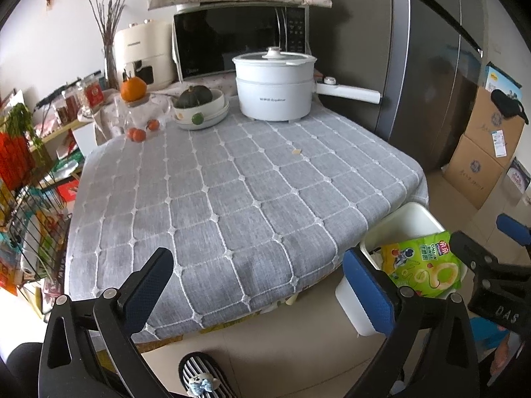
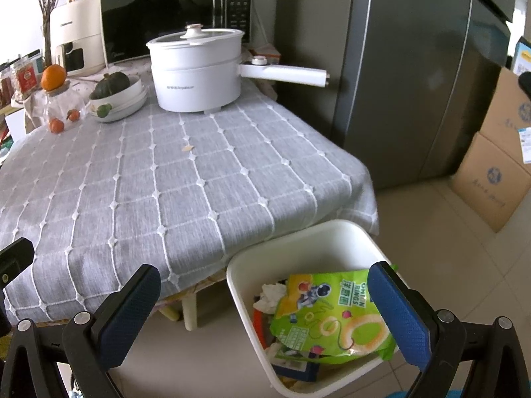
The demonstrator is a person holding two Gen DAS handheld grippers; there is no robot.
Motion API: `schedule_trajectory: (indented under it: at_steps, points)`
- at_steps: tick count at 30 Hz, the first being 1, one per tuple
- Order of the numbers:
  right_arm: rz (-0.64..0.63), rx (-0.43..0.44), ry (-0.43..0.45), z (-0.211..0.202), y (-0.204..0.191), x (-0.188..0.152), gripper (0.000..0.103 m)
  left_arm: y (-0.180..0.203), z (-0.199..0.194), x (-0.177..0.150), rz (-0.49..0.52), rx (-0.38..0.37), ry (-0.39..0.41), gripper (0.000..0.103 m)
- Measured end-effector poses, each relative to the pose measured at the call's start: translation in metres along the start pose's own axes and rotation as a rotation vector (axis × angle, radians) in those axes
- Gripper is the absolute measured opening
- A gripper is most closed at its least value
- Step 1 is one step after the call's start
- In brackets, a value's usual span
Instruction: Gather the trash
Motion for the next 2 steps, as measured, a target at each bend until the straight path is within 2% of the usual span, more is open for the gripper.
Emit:
schedule_trajectory:
  at_steps: [2]
  points:
    - [-0.008,0.006,-0.007,0.0013,-0.0019,-0.0015,0.102,-0.0051,0.0042,0.0059,-0.006,-0.012,-0.023,0.103]
Point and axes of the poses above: each gripper's, at about its wrist camera, not at the fingertips, and z roughly the way its jaws point, y to its right, x to its top, the point moved 6 cm from there along z, roughly the way its jaws point, and after that the axes turned 8 degrees about -x, right-handed, at the moved point
